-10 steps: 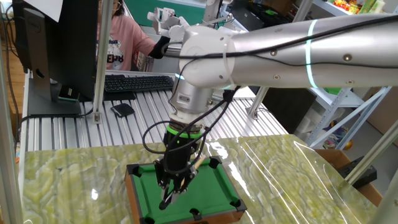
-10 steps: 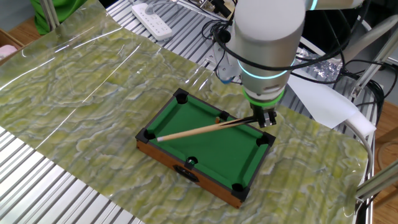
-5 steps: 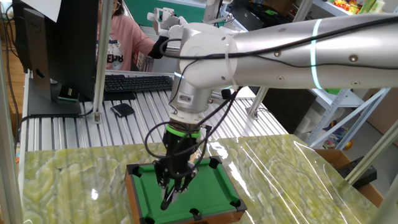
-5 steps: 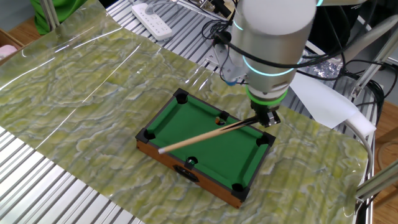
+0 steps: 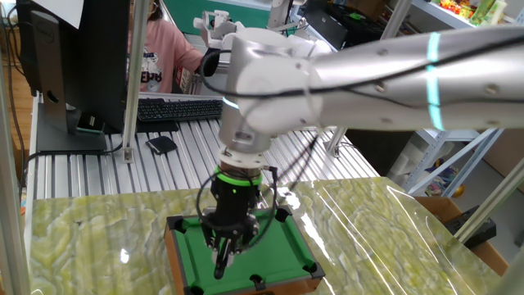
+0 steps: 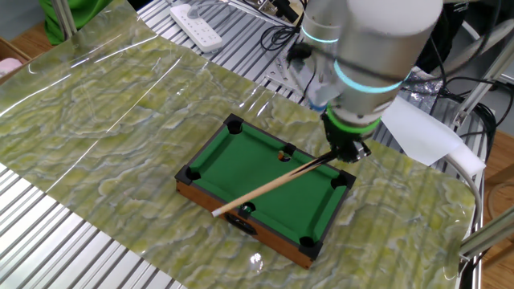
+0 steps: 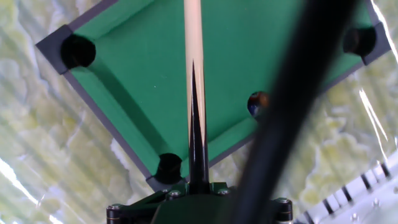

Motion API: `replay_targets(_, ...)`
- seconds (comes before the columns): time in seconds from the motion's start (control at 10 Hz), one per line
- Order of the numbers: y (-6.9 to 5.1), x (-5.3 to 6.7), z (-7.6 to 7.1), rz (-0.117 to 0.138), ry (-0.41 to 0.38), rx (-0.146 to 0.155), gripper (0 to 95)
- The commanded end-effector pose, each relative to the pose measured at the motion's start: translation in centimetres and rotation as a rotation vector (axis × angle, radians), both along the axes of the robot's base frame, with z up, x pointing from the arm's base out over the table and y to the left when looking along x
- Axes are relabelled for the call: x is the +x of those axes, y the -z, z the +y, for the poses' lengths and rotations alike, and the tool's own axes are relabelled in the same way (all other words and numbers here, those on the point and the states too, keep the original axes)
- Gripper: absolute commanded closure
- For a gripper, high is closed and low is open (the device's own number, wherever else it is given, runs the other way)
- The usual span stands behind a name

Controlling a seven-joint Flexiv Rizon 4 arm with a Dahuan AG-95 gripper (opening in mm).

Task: Hit the pool ball

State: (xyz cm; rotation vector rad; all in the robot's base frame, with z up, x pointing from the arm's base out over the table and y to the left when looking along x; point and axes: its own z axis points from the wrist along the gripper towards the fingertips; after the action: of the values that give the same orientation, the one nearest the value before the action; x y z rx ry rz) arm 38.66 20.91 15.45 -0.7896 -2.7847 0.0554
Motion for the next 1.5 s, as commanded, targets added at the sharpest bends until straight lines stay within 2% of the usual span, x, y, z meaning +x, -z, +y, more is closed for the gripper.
replay_targets(0.1, 0.3, -0.1, 0.1, -0.004, 0.003, -0.009, 95.0)
replay_targets(0.4, 0.8, -0.9, 0.0, -0.036, 0.013, -0.020, 95.0)
replay_targets(0.8, 1.8, -1.6, -0.2, -0.039, 0.003, -0.015, 95.0)
replay_targets(1.1, 2.6, -1.4, 0.1, -0.039, -0.012, -0.012, 95.0)
replay_targets(1.5, 2.7, -1.4, 0.2, -0.041, -0.007, -0.013, 95.0)
